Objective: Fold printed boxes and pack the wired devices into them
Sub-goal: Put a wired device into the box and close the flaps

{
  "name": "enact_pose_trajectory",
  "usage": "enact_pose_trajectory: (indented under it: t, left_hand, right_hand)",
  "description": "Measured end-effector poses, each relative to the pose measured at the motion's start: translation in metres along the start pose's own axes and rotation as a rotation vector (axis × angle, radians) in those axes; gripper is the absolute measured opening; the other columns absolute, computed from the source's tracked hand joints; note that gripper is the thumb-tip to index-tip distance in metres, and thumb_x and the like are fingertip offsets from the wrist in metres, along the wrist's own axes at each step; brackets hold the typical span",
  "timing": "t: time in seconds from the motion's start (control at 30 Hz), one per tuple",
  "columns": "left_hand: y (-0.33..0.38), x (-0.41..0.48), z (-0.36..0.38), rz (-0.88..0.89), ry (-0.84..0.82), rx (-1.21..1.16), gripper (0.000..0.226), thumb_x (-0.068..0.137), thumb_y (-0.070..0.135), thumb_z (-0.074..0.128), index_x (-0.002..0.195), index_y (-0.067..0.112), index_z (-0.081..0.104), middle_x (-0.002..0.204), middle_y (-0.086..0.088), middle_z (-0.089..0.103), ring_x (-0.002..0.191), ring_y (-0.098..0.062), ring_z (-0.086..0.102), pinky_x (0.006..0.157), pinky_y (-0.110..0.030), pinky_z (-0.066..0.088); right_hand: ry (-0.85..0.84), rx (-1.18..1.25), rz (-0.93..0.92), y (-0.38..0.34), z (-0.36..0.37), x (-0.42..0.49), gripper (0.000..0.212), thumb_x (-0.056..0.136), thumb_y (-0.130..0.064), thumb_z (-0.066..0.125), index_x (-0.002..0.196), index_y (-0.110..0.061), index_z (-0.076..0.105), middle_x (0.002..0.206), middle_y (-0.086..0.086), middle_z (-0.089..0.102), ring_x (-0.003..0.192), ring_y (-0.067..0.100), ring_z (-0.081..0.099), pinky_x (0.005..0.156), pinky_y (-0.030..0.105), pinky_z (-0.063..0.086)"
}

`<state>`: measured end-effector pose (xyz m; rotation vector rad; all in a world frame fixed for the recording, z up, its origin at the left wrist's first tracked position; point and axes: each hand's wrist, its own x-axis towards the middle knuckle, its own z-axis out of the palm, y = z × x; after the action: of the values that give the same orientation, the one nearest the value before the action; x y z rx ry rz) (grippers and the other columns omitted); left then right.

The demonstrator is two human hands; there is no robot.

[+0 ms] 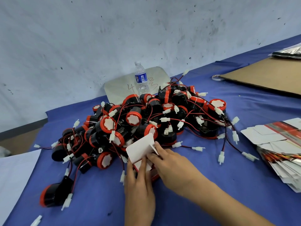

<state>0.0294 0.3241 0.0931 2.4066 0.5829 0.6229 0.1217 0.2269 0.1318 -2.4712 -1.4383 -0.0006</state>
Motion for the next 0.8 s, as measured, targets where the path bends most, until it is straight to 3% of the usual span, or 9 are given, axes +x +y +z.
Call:
enact_pose_trajectory:
  t: [0.1,0.2,0.33,0.4,0.43,0.5,0.63,0.7,0.8]
  left_hand:
    - [-0.004,0.0,0.004,0.057,0.028,-0.027,0.059,0.1,0.012,0.046,0.143,0.037,0.014,0.161,0.0,-0.005,0.146,-0.008,0.008,0.107,-0.013,0.027]
    - [-0.004,0.0,0.009,0.062,-0.03,0.004,0.065,0.098,0.011,0.052,0.142,0.033,0.01,0.159,0.0,-0.014,0.137,0.006,-0.012,0.085,0.012,0.007]
    - [-0.01,-0.001,0.007,0.109,0.087,-0.08,0.063,0.093,-0.001,0.051,0.147,0.017,0.023,0.158,0.006,0.004,0.142,0.008,0.003,0.098,0.007,0.005]
    - [-0.005,0.001,0.007,0.104,0.227,-0.131,0.051,0.092,0.0,0.052,0.137,0.023,0.053,0.154,0.007,0.026,0.133,0.017,0.025,0.102,-0.003,0.029]
    - [-0.001,0.004,0.006,0.039,0.267,-0.175,0.048,0.09,0.001,0.056,0.122,0.037,0.065,0.146,0.011,0.041,0.123,0.012,0.045,0.09,-0.01,0.046]
    - [0.004,0.003,0.008,-0.07,0.329,-0.225,0.046,0.087,0.001,0.063,0.104,0.044,0.063,0.123,0.009,0.057,0.095,0.008,0.063,0.064,-0.014,0.053]
    - [-0.002,-0.003,0.007,0.296,0.417,0.158,0.04,0.076,-0.013,0.073,0.109,0.009,0.072,0.109,-0.013,0.061,0.094,-0.021,0.059,0.075,-0.028,0.053]
    - [-0.005,-0.003,0.009,0.318,0.33,0.14,0.041,0.072,-0.019,0.071,0.109,0.0,0.071,0.106,-0.015,0.063,0.096,-0.013,0.053,0.081,-0.019,0.048]
    - [-0.002,-0.002,0.004,0.292,0.27,0.089,0.042,0.073,-0.017,0.072,0.11,0.003,0.072,0.109,-0.01,0.065,0.1,-0.009,0.049,0.086,-0.016,0.04]
  right_hand:
    - [-0.037,-0.084,0.058,-0.016,0.007,-0.001,0.056,0.1,-0.009,0.028,0.152,-0.006,0.008,0.158,0.025,-0.009,0.136,0.033,0.027,0.108,0.042,0.026]
    - [-0.055,-0.132,0.083,-0.028,0.012,-0.003,0.058,0.103,-0.013,0.025,0.152,-0.006,-0.005,0.157,0.027,-0.008,0.144,0.038,0.011,0.116,0.046,0.012]
    - [-0.032,-0.085,0.08,-0.031,0.012,-0.003,0.068,0.101,-0.013,0.027,0.151,-0.018,-0.018,0.158,0.026,-0.002,0.148,0.033,-0.003,0.119,0.04,-0.003]
    - [-0.025,-0.085,0.085,-0.029,0.012,-0.001,0.062,0.101,-0.014,0.03,0.153,-0.008,-0.003,0.159,0.021,0.005,0.149,0.03,0.001,0.12,0.038,0.002]
    - [-0.013,-0.064,0.08,-0.027,0.012,0.0,0.057,0.1,-0.014,0.033,0.152,-0.005,0.01,0.159,0.018,0.012,0.148,0.029,0.007,0.12,0.037,0.007]
    - [0.067,0.049,0.051,-0.02,0.009,0.001,0.044,0.097,-0.012,0.038,0.14,-0.008,0.041,0.149,0.009,0.036,0.139,0.026,0.025,0.114,0.031,0.024]
    - [0.195,0.327,0.045,-0.001,0.001,0.004,0.031,0.091,-0.003,0.046,0.11,-0.011,0.07,0.118,-0.004,0.056,0.109,0.015,0.042,0.087,0.014,0.034]
    - [0.203,0.384,0.059,0.005,-0.001,0.006,0.02,0.088,-0.003,0.052,0.098,-0.007,0.069,0.106,-0.002,0.057,0.101,0.017,0.045,0.083,0.021,0.039]
    - [0.228,0.495,0.076,0.008,-0.005,0.007,0.011,0.08,-0.002,0.06,0.082,-0.012,0.055,0.09,-0.001,0.053,0.087,0.019,0.05,0.078,0.031,0.045]
